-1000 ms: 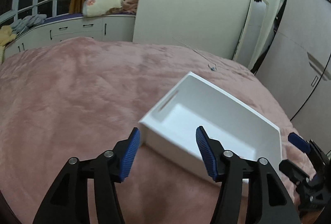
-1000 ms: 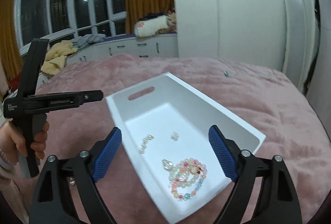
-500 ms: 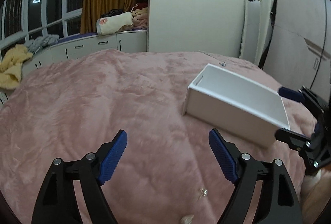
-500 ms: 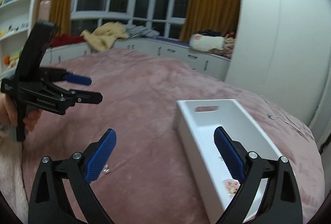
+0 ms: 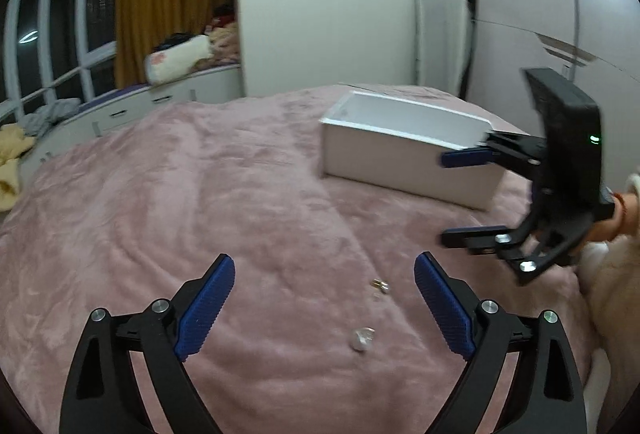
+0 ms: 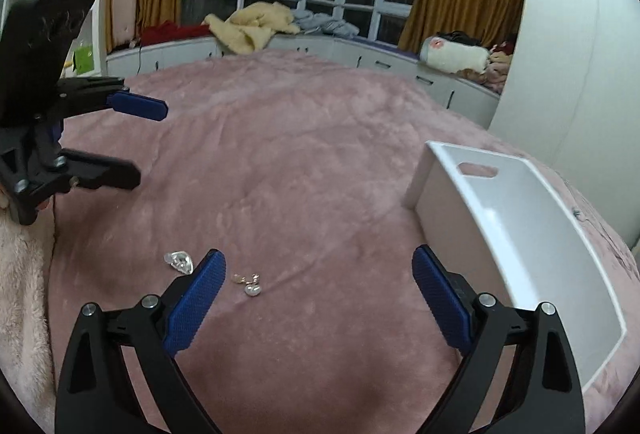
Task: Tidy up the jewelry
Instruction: 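Move both tools back to the last earrings on the bed, then grasp the silver heart earring with the left tool while the right tool grasps the gold pearl earring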
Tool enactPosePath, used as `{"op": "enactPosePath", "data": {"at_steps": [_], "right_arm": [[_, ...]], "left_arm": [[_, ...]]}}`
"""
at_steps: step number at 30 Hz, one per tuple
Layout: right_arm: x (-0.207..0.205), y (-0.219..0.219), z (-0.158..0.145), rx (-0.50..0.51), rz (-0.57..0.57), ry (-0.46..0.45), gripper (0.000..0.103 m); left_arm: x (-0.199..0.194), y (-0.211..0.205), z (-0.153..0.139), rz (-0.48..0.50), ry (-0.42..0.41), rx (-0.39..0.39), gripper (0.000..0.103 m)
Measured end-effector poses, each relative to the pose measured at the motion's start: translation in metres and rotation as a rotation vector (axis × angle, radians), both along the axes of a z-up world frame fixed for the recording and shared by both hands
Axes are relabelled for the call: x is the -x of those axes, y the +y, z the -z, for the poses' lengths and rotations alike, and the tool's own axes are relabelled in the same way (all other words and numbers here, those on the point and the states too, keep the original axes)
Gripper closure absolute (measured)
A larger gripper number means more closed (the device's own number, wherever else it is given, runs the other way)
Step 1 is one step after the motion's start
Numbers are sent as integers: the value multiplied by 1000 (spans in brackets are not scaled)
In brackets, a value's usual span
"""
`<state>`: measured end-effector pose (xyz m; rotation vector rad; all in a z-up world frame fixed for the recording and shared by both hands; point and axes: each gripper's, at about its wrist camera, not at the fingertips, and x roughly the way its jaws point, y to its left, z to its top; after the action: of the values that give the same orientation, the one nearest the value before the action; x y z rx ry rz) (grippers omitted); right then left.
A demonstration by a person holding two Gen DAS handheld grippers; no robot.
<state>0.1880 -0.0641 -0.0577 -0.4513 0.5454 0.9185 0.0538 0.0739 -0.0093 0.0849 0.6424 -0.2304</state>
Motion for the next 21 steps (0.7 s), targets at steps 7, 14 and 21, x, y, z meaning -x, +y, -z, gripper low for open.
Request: {"op": "enactPosePath", "data": {"at_steps": [7,14,21], "right_arm": [[-5,27,30,58,-60,55,19],[-17,41,52,96,-76,129,24],[-19,51,74,161,-94,174,33]], "left_arm": [[-8,-7,22,87,108,18,11],[-20,-2,42,107,220,41,24],[-36,-19,78,166,363,-52,47]]}}
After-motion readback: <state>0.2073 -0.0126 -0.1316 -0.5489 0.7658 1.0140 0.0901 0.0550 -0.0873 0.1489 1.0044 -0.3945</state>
